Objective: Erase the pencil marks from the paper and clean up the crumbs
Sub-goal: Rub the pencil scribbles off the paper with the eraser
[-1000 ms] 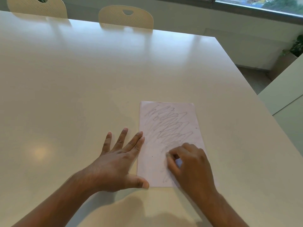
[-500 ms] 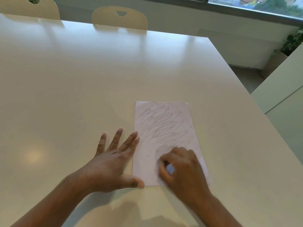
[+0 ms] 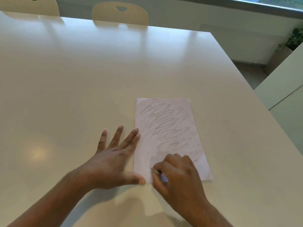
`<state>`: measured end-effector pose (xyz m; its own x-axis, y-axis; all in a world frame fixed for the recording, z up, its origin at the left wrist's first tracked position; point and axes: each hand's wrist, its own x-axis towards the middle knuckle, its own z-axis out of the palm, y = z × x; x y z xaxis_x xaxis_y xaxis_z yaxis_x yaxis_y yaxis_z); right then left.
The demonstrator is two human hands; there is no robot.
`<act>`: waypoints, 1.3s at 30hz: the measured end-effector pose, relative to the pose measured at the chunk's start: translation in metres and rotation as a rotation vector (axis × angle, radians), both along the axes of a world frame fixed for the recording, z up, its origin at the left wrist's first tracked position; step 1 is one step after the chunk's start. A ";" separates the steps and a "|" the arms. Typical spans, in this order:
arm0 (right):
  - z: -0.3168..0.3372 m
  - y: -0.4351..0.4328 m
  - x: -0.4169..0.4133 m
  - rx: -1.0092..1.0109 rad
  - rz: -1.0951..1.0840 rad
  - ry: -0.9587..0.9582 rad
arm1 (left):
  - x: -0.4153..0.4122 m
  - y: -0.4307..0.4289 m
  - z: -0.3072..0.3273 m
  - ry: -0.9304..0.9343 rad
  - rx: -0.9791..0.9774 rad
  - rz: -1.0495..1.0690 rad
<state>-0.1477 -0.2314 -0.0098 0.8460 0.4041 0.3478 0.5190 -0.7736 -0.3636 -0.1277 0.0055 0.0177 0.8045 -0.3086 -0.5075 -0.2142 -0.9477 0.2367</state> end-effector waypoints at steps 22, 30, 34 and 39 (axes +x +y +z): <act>0.002 -0.016 -0.004 0.062 -0.102 -0.072 | -0.001 -0.001 0.002 -0.013 -0.002 -0.003; -0.001 -0.038 0.008 -0.010 -0.273 -0.045 | -0.002 0.000 0.002 -0.017 -0.014 -0.010; 0.000 -0.040 0.007 0.051 -0.254 0.020 | -0.002 0.000 0.004 -0.023 -0.027 -0.003; -0.001 -0.046 0.005 0.154 -0.228 0.086 | -0.001 -0.002 0.009 -0.045 -0.020 0.012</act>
<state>-0.1425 -0.2779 -0.0104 0.9379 0.1484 0.3135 0.3005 -0.7991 -0.5207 -0.1285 0.0034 0.0266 0.8298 -0.3086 -0.4649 -0.2137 -0.9454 0.2462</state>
